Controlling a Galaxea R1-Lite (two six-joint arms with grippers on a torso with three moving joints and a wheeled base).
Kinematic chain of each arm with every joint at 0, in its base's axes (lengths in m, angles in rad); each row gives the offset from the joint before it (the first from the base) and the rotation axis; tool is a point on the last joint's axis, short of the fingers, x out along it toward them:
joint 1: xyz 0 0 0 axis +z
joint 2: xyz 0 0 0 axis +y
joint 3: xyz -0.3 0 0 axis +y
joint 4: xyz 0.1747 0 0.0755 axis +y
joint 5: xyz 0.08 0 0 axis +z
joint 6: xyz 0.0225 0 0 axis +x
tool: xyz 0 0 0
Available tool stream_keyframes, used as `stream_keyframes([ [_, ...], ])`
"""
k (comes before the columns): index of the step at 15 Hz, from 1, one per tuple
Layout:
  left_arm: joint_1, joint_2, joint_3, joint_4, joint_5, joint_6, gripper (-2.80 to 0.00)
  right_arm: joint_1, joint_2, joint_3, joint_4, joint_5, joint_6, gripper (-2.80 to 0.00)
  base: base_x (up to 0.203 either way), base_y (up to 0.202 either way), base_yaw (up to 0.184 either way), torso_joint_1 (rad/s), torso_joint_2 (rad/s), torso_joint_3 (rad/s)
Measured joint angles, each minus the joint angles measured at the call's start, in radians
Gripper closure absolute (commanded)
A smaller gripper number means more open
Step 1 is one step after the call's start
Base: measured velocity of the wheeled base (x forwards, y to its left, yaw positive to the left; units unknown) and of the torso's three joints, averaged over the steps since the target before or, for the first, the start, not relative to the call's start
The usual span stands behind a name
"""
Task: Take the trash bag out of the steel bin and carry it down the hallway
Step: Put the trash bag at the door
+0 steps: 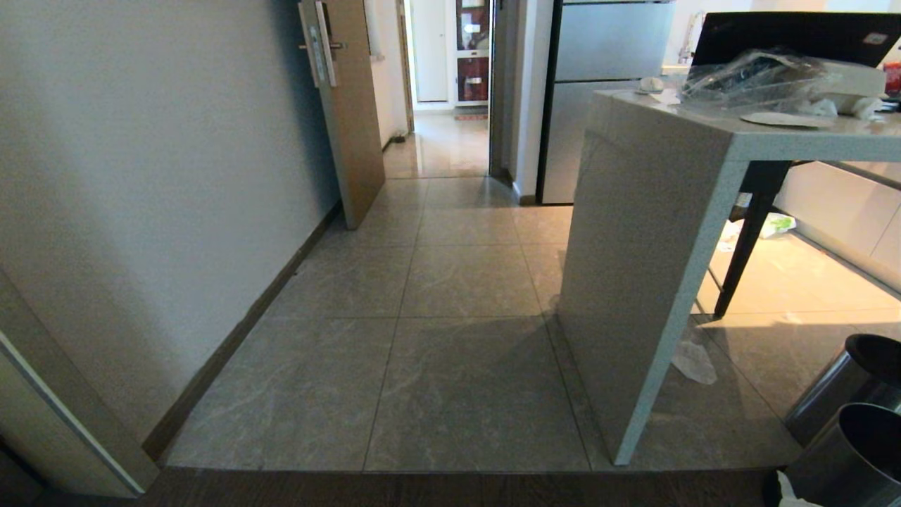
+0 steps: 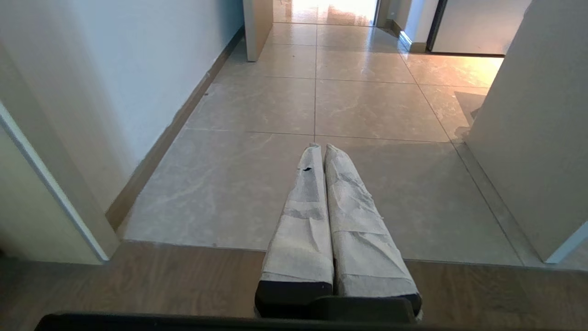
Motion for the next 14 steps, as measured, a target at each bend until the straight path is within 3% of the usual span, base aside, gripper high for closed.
stream_keyframes([
  [14, 0.000, 0.000, 0.000, 0.000, 0.000, -0.005, 0.00, 0.000, 0.000, 0.000, 0.000, 0.000, 0.000, 0.00, 0.009, 0.006, 0.000, 0.001, 0.00, 0.000],
])
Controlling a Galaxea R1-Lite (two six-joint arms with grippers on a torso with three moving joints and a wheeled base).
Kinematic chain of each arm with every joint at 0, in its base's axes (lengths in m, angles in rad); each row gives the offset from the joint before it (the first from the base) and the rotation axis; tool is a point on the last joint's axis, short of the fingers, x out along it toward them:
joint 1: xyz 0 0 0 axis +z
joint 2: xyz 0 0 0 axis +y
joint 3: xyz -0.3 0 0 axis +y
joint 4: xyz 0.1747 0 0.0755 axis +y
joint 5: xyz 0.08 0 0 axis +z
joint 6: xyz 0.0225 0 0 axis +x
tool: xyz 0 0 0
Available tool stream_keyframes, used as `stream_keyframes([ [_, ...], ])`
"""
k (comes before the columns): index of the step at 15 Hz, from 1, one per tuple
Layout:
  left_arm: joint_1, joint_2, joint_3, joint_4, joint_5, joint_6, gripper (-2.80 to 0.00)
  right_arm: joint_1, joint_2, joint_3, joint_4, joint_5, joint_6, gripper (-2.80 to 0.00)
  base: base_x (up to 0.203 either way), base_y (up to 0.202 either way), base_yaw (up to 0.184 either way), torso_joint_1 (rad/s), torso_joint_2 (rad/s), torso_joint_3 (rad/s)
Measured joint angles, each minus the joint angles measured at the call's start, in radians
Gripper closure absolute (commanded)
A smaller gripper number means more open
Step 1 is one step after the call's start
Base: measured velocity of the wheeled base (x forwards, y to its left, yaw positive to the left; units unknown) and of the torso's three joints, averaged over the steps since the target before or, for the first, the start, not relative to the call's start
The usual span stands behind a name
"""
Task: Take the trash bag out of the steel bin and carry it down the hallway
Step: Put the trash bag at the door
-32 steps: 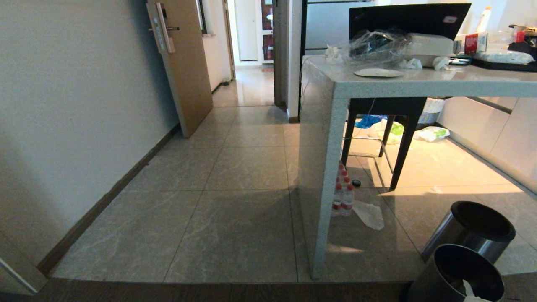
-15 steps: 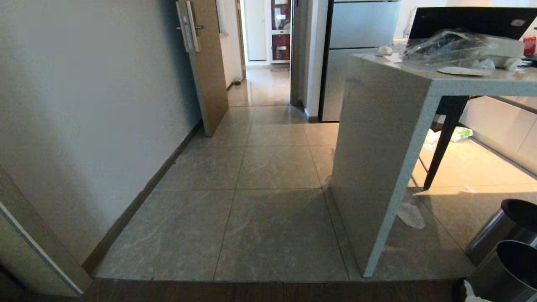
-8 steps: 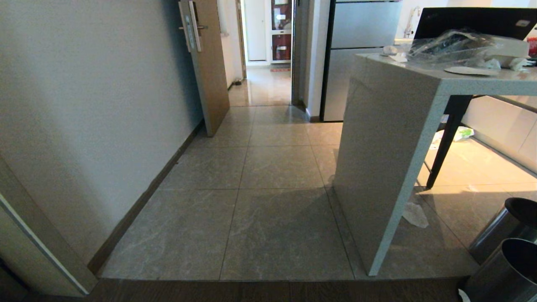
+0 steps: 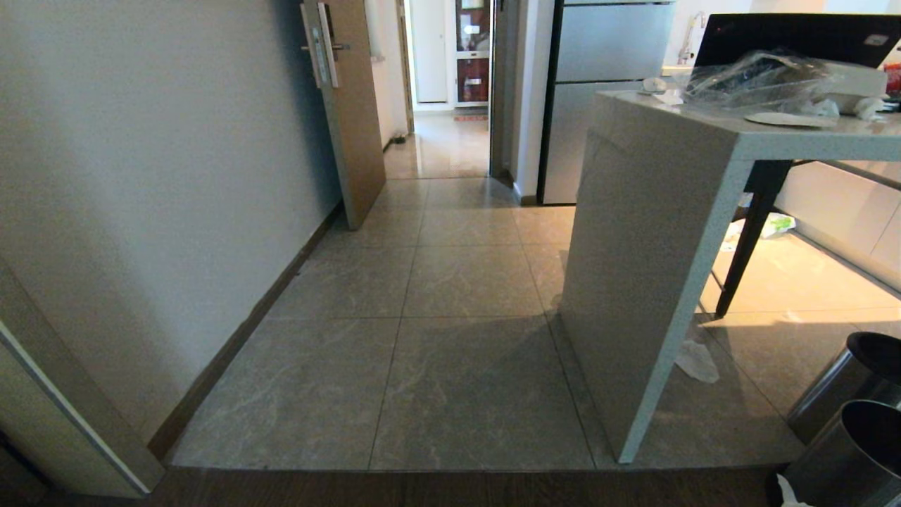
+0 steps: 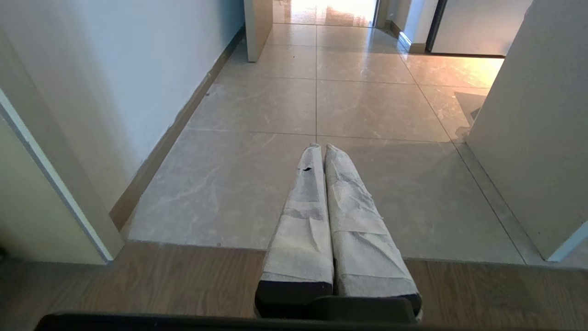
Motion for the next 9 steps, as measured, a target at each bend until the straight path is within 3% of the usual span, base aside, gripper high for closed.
stream_keyframes([
  [9, 0.000, 0.000, 0.000, 0.001, 0.000, 0.000, 0.00, 0.000, 0.000, 0.000, 0.000, 0.000, 0.000, 0.00, 0.190, 0.000, 0.001, 0.003, 0.00, 0.001],
])
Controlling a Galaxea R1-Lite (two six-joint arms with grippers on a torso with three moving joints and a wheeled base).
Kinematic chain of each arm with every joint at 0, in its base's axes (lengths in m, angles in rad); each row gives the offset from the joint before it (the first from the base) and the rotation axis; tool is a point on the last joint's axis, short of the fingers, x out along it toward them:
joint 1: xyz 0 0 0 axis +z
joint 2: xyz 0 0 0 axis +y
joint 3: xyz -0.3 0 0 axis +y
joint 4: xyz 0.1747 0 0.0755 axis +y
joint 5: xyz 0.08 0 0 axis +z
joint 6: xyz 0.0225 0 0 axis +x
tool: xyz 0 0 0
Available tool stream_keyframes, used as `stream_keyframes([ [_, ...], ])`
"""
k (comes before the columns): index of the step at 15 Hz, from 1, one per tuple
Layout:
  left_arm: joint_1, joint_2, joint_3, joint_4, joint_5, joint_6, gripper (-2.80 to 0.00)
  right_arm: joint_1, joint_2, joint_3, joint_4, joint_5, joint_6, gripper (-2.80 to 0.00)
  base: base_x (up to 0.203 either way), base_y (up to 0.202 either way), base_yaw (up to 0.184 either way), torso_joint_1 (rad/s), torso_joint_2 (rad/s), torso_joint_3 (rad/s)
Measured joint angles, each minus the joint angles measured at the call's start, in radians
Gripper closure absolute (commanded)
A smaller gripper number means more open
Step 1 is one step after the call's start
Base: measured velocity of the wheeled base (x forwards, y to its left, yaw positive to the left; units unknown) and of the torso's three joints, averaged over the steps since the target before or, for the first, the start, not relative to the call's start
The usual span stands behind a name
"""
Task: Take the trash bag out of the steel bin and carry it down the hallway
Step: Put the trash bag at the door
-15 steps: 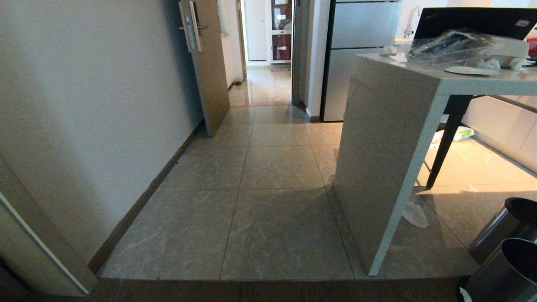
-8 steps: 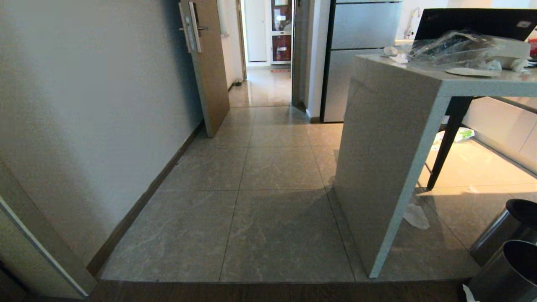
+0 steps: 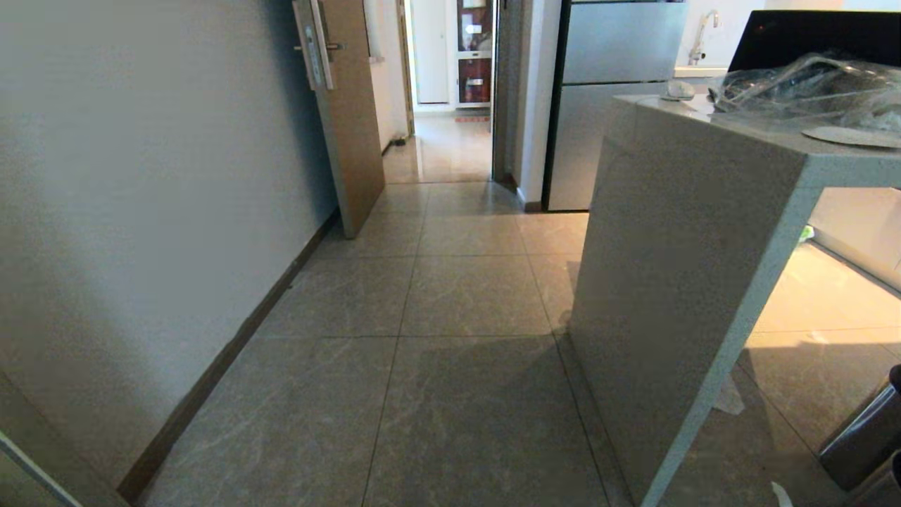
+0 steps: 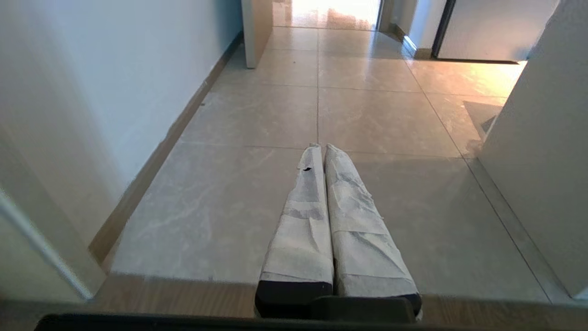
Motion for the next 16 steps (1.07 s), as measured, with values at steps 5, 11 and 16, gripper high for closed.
stream_keyframes([
  [5, 0.000, 0.000, 0.000, -0.001, 0.001, -0.001, 0.00, 0.000, 0.000, 0.000, 0.000, 0.000, 0.000, 0.00, 0.190, 0.000, 0.001, 0.003, 0.00, 0.002],
  [11, 0.000, 0.000, 0.000, -0.001, 0.001, 0.001, 0.00, 0.000, 0.000, 0.000, 0.000, 0.000, 0.000, 0.00, 0.183, 0.000, 0.002, 0.000, 0.00, 0.002],
  [16, 0.000, 0.000, 0.000, -0.001, 0.000, 0.002, 0.00, 0.000, 0.000, 0.000, 0.000, 0.000, 0.000, 0.00, 0.013, 0.000, 0.000, 0.001, 0.00, 0.000],
])
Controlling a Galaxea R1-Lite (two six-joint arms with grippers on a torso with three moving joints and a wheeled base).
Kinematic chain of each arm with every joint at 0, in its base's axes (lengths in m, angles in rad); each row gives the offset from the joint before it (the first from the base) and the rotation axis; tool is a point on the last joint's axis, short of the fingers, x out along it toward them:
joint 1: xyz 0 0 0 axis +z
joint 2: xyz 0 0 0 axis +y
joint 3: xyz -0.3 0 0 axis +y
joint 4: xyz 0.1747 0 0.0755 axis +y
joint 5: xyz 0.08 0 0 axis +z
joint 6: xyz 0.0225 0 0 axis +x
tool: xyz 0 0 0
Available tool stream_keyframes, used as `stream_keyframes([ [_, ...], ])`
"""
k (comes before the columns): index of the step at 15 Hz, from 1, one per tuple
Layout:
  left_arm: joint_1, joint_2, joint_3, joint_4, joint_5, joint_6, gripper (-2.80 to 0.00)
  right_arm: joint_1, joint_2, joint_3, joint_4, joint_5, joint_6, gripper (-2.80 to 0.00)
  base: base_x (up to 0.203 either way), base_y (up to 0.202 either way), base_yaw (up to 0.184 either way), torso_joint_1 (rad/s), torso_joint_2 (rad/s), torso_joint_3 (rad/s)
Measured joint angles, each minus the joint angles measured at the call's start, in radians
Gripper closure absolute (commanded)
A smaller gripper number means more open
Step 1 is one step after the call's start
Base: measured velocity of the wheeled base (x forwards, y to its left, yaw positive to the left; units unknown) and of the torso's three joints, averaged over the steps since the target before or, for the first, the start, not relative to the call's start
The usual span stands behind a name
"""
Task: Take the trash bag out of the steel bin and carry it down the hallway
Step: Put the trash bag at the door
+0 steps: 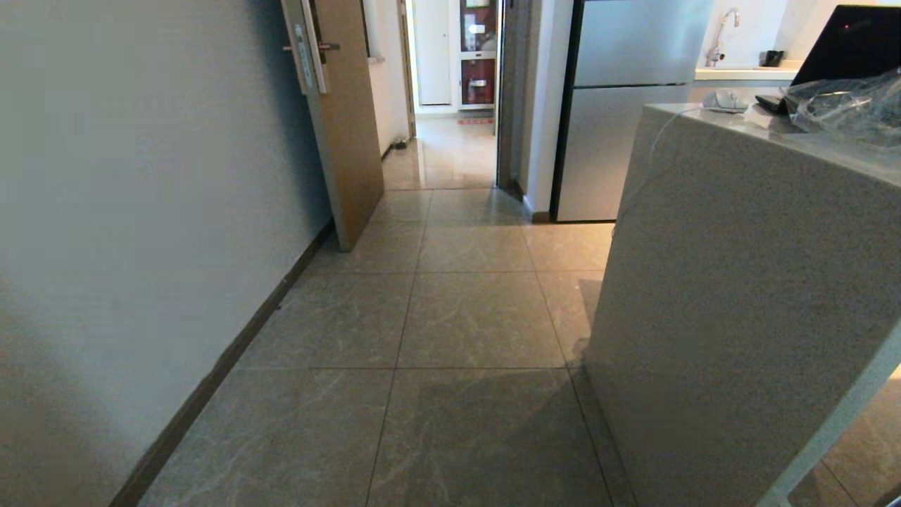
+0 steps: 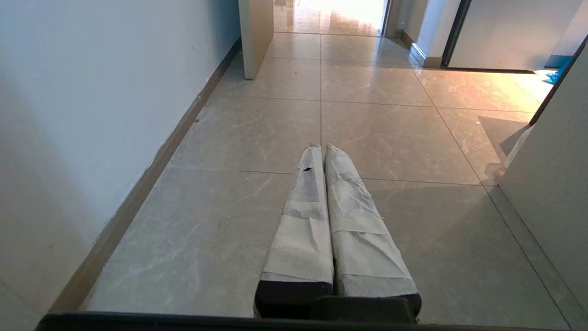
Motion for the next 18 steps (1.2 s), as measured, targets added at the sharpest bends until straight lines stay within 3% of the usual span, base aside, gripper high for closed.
stream_keyframes([
  [9, 0.001, 0.000, 0.000, 0.000, 0.000, 0.001, 0.00, 0.000, 0.000, 0.000, -0.001, 0.000, 0.001, 0.00, 0.000, 0.000, 0.000, 0.000, 0.00, 0.000],
  [14, 0.000, 0.000, 0.000, 0.000, 0.000, -0.001, 0.00, 0.000, 0.000, 0.000, 0.000, 0.001, 0.000, 0.00, 0.001, 0.148, -0.002, 0.001, 0.00, 0.002],
  [18, 0.000, 0.000, 0.000, 0.000, 0.000, 0.001, 0.00, 0.002, 0.000, 0.000, 0.001, 0.000, 0.001, 0.00, 0.000, 0.020, 0.000, 0.000, 0.00, -0.001],
])
